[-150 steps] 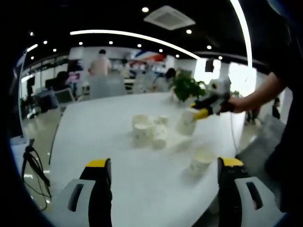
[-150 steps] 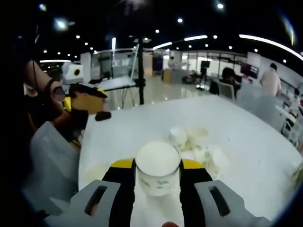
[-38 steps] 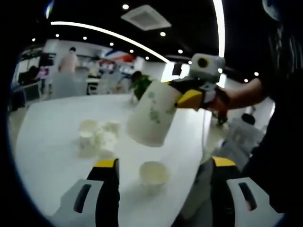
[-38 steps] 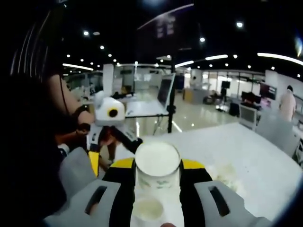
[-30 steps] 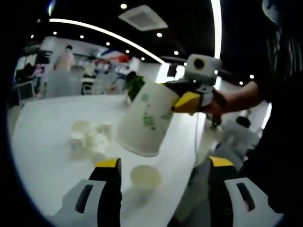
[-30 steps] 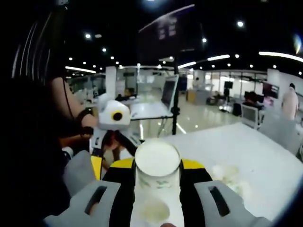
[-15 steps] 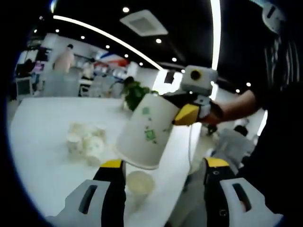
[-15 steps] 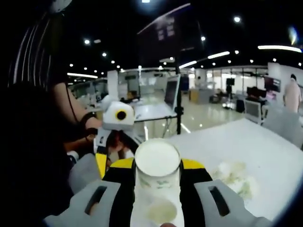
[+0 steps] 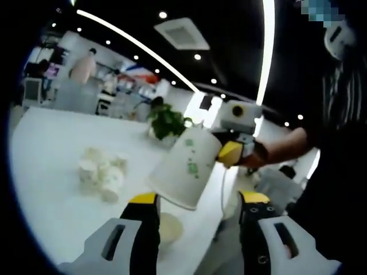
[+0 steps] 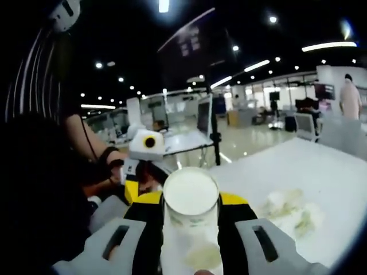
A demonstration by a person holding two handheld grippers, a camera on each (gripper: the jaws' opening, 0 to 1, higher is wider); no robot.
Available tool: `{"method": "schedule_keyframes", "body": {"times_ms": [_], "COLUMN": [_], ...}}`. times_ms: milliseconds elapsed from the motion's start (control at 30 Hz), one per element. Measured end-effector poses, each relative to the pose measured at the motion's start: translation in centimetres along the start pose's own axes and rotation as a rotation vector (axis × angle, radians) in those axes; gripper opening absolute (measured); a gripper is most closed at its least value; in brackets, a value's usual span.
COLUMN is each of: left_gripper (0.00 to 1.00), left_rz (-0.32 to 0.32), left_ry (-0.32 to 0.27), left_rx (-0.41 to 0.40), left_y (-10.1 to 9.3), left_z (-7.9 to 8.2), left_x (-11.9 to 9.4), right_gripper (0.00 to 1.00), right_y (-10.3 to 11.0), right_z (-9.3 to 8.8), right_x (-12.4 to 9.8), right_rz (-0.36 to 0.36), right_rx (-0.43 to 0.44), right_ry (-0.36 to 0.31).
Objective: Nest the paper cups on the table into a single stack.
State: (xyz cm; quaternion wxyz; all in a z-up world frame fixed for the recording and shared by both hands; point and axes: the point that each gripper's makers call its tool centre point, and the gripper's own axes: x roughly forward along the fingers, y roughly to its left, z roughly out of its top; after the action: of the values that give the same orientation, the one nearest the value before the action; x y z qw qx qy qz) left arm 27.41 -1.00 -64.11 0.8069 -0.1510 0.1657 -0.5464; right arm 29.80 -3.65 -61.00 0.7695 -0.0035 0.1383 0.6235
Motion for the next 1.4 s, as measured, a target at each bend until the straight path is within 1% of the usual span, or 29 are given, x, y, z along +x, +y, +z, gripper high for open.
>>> {"method": "schedule_keyframes", "body": {"times_ms": [133, 367, 467, 600, 733, 800, 1000, 1167, 1333, 1400], "left_gripper": [0.48, 0.43, 0.37, 0.34, 0.29, 0.25, 0.21, 0.18, 0.11, 0.10], "left_rz": [-0.004, -0.014, -0.022, -0.034, -0.050, -0.059, -0.064, -0.076, -0.091, -0.098], "left_ry": [-0.022, -0.027, -0.031, -0.040, -0.042, -0.053, -0.066, -0.068, -0.080, -0.082], "left_rx": [-0.009, -0.022, -0.014, -0.045, -0.051, -0.048, -0.048, -0.063, -0.073, -0.079], "left_y": [0.2, 0.0, -0.1, -0.4, -0.7, -0.9, -0.8, -0.8, -1.0, -1.1], "left_z": [0.4, 0.4, 0.4, 0.6, 0.7, 1.0, 1.8, 2.1, 2.5, 2.6], "left_x": [-0.1, -0.3, -0.6, -0.7, -0.7, -0.7, -0.7, -0.7, -0.8, -0.7], "right_gripper": [0.33, 0.33, 0.33, 0.33, 0.32, 0.32, 0.32, 0.32, 0.32, 0.32], "right_y": [-0.1, 0.1, 0.2, 0.4, 0.6, 0.6, 0.6, 0.9, 1.2, 1.3], "right_z": [0.1, -0.1, -0.3, -0.5, -0.8, -1.0, -1.3, -1.7, -1.9, -2.0], "right_x": [-0.1, -0.1, -0.2, -0.3, -0.3, -0.4, -0.5, -0.4, -0.5, -0.5], "right_rz": [-0.001, 0.012, 0.016, 0.017, 0.028, 0.025, 0.021, 0.029, 0.050, 0.053], "right_rx": [0.031, 0.076, 0.094, 0.121, 0.139, 0.144, 0.207, 0.220, 0.243, 0.244], "right_ry": [-0.016, -0.036, -0.042, -0.057, -0.053, -0.058, -0.095, -0.090, -0.093, -0.091]}}
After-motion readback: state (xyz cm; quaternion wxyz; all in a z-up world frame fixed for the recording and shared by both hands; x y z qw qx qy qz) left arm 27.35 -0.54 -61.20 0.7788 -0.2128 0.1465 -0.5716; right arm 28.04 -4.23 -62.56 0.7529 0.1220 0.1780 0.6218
